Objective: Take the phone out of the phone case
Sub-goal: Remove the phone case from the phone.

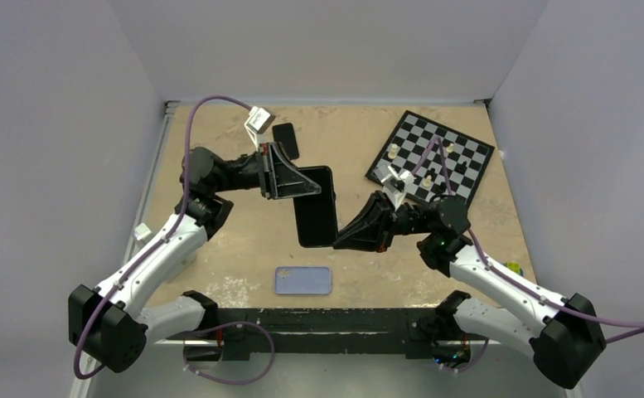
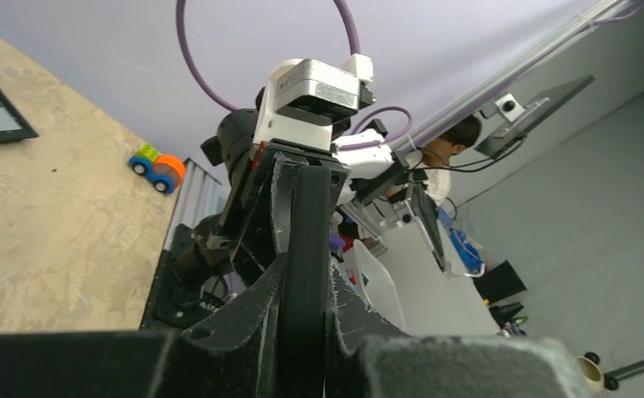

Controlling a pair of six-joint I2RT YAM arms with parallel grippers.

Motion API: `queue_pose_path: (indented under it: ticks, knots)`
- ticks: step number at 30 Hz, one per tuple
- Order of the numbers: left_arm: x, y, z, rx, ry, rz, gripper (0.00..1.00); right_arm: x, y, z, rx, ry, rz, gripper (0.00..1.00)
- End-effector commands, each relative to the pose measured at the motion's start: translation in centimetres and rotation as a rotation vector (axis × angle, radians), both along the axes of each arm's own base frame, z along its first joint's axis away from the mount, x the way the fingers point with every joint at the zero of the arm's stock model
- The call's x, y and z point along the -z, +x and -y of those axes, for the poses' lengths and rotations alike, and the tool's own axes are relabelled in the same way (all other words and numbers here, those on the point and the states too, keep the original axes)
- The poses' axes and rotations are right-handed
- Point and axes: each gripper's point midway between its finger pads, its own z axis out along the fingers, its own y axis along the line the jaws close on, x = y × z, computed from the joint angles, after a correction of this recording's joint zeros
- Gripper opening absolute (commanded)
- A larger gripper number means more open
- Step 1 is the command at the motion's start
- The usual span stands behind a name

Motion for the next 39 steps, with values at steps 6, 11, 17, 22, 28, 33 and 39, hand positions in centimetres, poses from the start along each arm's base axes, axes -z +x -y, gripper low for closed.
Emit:
queue_pose_path:
  ticks: [6, 11, 17, 22, 28, 33, 39]
  knots:
    - [-7.3, -3.7, -2.1, 0.149, -0.269, -0.119, 0.0, -2.1, 0.5, -2.3, -0.168, 0.1, 0.373, 0.0]
    - [-7.6, -4.2, -2.5, 0.144, -0.28, -0.123, 0.0, -2.9, 3.2, -4.3, -0.137, 0.1, 0.357, 0.0]
    - [-7.2, -3.8, -2.6, 0.081, -0.288, -0.079, 0.0, -3.2, 6.3, -5.4, 0.036, 0.057, 0.255, 0.0]
    - [-5.9, -0.2, -2.8, -0.214, -0.259, 0.011, 0.0, -0.3, 8.7, -3.5, 0.315, -0.027, 0.017, 0.49]
    - [-6.0, 4.7, -5.2, -0.554, -0.375, 0.011, 0.0, 0.1, 6.8, -2.6, 0.432, 0.102, -0.072, 0.72]
    - [-7.7, 5.3, -5.7, -0.557, -0.558, -0.005, 0.0, -1.9, 5.7, -3.3, 0.453, 0.22, -0.069, 0.72]
    - [-8.0, 5.3, -5.7, -0.552, -0.616, -0.009, 0.0, -3.6, 5.5, -5.1, 0.447, 0.272, -0.069, 0.67]
